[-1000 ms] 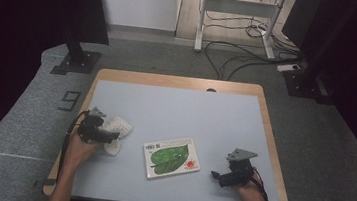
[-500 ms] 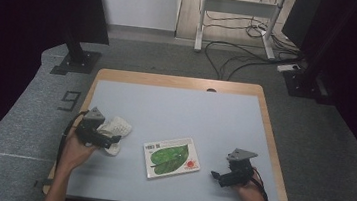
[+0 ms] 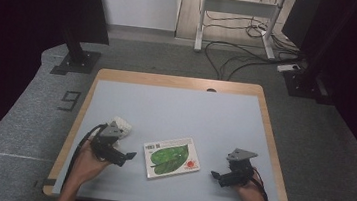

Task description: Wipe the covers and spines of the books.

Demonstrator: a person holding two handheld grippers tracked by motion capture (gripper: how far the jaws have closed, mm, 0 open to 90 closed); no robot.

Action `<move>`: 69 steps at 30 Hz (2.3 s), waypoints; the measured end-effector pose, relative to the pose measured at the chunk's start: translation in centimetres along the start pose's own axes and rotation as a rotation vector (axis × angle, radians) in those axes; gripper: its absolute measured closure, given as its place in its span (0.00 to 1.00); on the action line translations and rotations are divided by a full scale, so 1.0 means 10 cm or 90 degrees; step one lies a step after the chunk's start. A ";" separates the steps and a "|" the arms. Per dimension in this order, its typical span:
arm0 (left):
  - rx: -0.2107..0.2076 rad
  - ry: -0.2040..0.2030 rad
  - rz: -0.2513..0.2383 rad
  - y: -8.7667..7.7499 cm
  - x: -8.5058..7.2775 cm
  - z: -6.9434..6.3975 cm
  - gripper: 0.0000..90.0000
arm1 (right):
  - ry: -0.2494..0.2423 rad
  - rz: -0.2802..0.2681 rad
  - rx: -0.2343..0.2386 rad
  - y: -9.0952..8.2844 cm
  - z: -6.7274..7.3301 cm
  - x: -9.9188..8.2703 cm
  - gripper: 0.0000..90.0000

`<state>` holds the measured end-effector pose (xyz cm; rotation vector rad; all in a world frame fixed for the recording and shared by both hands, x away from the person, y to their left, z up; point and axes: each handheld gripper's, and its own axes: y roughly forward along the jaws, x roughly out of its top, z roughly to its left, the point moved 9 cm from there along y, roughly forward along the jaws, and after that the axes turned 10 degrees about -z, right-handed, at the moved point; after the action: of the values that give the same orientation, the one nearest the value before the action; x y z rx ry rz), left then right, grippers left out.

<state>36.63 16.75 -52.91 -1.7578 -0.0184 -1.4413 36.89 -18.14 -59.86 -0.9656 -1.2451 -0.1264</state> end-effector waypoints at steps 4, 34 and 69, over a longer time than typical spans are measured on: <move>-0.016 0.017 0.025 0.13 -0.08 -0.10 0.00 | 0.001 -0.001 0.000 0.00 0.00 0.00 0.01; -0.057 0.035 0.072 0.53 -0.43 -0.34 0.00 | 0.009 0.004 0.003 0.00 -0.01 0.00 0.01; -0.083 0.048 0.041 0.70 -0.33 -0.55 0.00 | -0.017 0.024 0.080 0.64 0.13 0.62 0.00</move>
<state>34.57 10.54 -59.70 -1.7898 0.1728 -1.4895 41.78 -10.84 -58.17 -0.8835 -1.2435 -0.0048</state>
